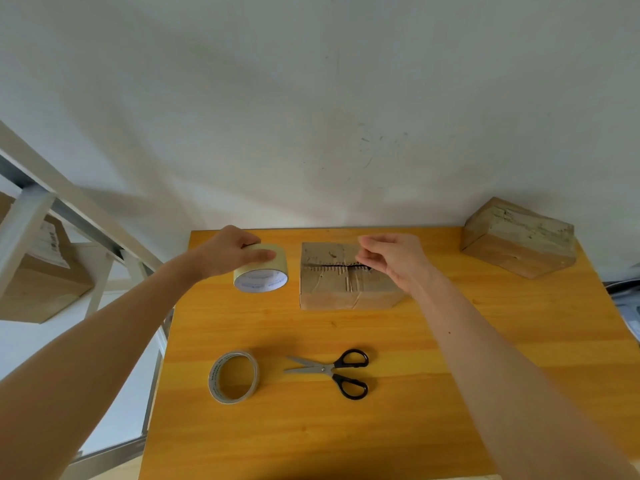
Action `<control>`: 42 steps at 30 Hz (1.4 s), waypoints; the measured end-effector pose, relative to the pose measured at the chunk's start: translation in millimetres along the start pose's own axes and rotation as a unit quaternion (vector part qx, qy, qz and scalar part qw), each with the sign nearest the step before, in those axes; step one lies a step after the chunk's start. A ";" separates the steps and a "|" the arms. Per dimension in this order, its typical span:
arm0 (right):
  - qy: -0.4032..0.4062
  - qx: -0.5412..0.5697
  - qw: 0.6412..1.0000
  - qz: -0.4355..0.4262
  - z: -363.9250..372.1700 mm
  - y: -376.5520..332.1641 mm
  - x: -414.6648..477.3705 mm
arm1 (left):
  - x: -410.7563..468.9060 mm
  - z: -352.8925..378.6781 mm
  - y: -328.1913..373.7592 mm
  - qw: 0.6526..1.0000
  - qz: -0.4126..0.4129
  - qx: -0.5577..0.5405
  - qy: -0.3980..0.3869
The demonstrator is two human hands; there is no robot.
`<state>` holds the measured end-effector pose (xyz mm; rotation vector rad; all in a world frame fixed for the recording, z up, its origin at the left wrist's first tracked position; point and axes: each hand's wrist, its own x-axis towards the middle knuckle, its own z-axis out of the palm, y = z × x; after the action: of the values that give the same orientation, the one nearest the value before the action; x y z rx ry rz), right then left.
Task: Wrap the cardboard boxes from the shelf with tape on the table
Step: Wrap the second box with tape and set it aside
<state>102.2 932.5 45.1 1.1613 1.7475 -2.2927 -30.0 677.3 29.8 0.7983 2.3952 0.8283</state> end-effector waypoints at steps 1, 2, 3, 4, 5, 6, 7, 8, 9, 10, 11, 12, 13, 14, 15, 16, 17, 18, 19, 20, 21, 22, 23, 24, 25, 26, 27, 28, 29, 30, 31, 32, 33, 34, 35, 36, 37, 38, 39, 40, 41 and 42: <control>0.004 -0.005 1.000 -0.003 -5.2 0.5 0.0 | 0.1 1.0 -1.6 1.000 0.004 0.022 0.009; 0.008 -0.008 1.000 -0.004 -10.5 0.5 0.2 | 0.3 2.4 -4.8 0.999 0.002 0.044 0.020; 0.010 -0.012 1.000 -0.005 -15.1 0.3 1.2 | 0.4 3.6 -7.4 0.998 -0.003 0.058 0.031; 0.010 -0.017 1.000 -0.005 -19.3 0.1 1.6 | 0.9 4.8 -9.1 0.997 -0.008 0.064 0.036; 0.013 -0.020 1.000 -0.005 -23.6 0.4 1.9 | 1.0 6.0 -8.5 0.997 -0.009 0.063 0.035; 0.022 -0.019 1.000 -0.003 -27.8 1.2 2.2 | 1.4 7.3 -8.3 0.998 -0.007 0.054 0.031; 0.035 -0.015 0.999 -0.001 -32.3 2.3 3.4 | 2.2 8.4 -8.2 0.999 -0.001 0.036 0.024; 0.046 -0.011 0.999 0.001 -36.1 3.1 5.0 | 4.0 9.4 -8.9 1.000 0.005 0.013 0.020; 0.053 -0.009 0.999 0.004 -39.1 3.8 5.8 | 4.8 10.5 -9.6 1.000 0.010 -0.001 0.015; 0.057 -0.008 0.998 0.006 -41.6 3.9 5.8 | 5.6 11.5 -11.2 1.000 0.012 0.002 0.013; 0.064 -0.004 0.998 0.007 -44.1 3.3 5.9 | 4.9 11.3 -14.0 1.000 0.012 0.021 0.015; 0.077 0.005 0.997 0.009 -48.4 2.1 7.2 | 4.6 10.8 -17.2 0.999 0.004 0.046 0.024; 0.088 0.011 0.996 0.010 -53.9 0.0 9.0 | 4.6 8.9 -20.8 0.997 -0.011 0.068 0.038; 0.094 0.004 0.995 0.010 -59.6 -1.8 10.2 | 4.1 7.2 -24.8 0.996 -0.030 0.074 0.050; 0.095 -0.010 0.995 0.011 -66.0 -2.9 11.3 | 4.6 6.4 -26.8 0.995 -0.041 0.067 0.054; 0.096 -0.021 0.995 0.013 -71.9 -2.6 12.5 | 5.9 7.0 -27.3 0.996 -0.044 0.055 0.056; 0.101 -0.028 0.994 0.016 -76.8 -1.2 13.8 | 6.8 9.3 -26.5 0.996 -0.041 0.048 0.058; 0.109 -0.032 0.993 0.019 -80.0 0.8 15.8 | 8.0 12.2 -24.5 0.996 -0.040 0.046 0.061; 0.118 -0.032 0.992 0.020 -82.0 2.5 17.9 | 9.4 16.0 -21.7 0.996 -0.040 0.046 0.064; 0.125 -0.030 0.991 0.021 -83.2 3.8 19.8 | 10.9 19.6 -19.4 0.996 -0.041 0.047 0.065; 0.131 -0.027 0.991 0.023 -84.5 5.1 21.3 | 12.5 22.4 -18.0 0.996 -0.042 0.049 0.064; 0.136 -0.026 0.990 0.026 -85.8 6.1 23.4 | 13.9 24.0 -17.7 0.996 -0.045 0.049 0.064; 0.138 -0.025 0.990 0.030 -86.9 6.7 25.8 | 15.3 24.4 -18.1 0.996 -0.047 0.046 0.064; 0.137 -0.025 0.990 0.033 -87.5 6.9 27.9 | 16.5 24.2 -18.7 0.996 -0.049 0.043 0.063; 0.136 -0.026 0.990 0.035 -87.4 6.8 29.5 | 17.7 23.7 -19.2 0.996 -0.050 0.043 0.062; 0.136 -0.028 0.990 0.037 -87.3 7.2 31.3 | 18.9 23.6 -19.8 0.996 -0.051 0.043 0.059; 0.138 -0.031 0.989 0.037 -87.6 7.5 33.0 | 20.3 23.9 -20.1 0.996 -0.053 0.040 0.056; 0.140 -0.035 0.989 0.037 -88.3 8.0 34.7 | 21.7 24.4 -20.2 0.996 -0.056 0.035 0.052; 0.140 -0.037 0.989 0.036 -89.2 8.5 36.0 | 23.0 25.2 -20.0 0.997 -0.058 0.031 0.049; 0.140 -0.039 0.989 0.035 -90.0 8.9 37.2 | 23.9 26.0 -20.0 0.997 -0.060 0.029 0.047; 0.141 -0.039 0.989 0.034 -90.6 9.0 38.5 | 24.8 26.8 -19.7 0.997 -0.061 0.030 0.045; 0.141 -0.039 0.989 0.034 -91.1 9.2 39.9 | 25.3 27.6 -19.9 0.997 -0.061 0.032 0.043; 0.143 -0.040 0.988 0.034 -91.3 9.5 41.2 | 26.3 28.7 -20.4 0.997 -0.060 0.033 0.042; 0.144 -0.043 0.988 0.036 -91.3 10.1 42.8 | 27.2 29.6 -21.1 0.997 -0.062 0.033 0.041; 0.146 -0.046 0.988 0.038 -91.1 10.9 43.8 | 28.3 30.6 -21.9 0.997 -0.065 0.033 0.040; 0.146 -0.049 0.987 0.042 -91.0 11.9 44.8 | 29.4 31.7 -22.7 0.996 -0.067 0.035 0.039; 0.145 -0.051 0.987 0.045 -91.3 13.2 45.3 | 30.2 32.9 -23.4 0.996 -0.067 0.039 0.037; 0.143 -0.051 0.987 0.048 -91.6 14.9 45.8 | 30.7 34.0 -24.1 0.996 -0.066 0.041 0.034; 0.140 -0.050 0.988 0.050 -92.2 16.5 45.9 | 30.9 35.3 -24.8 0.996 -0.065 0.041 0.033; 0.140 -0.047 0.988 0.051 -92.8 17.8 45.8 | 30.9 36.4 -25.2 0.997 -0.065 0.040 0.032; 0.142 -0.043 0.988 0.051 -93.3 19.1 45.8 | 30.9 37.5 -25.7 0.997 -0.065 0.039 0.032; 0.145 -0.038 0.987 0.050 -93.9 20.6 46.0 | 30.7 38.4 -26.3 0.997 -0.066 0.038 0.032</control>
<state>128.3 1022.2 -6.3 1.5962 1.7964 -2.0652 -38.6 695.4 -22.2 0.6425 2.5176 0.7237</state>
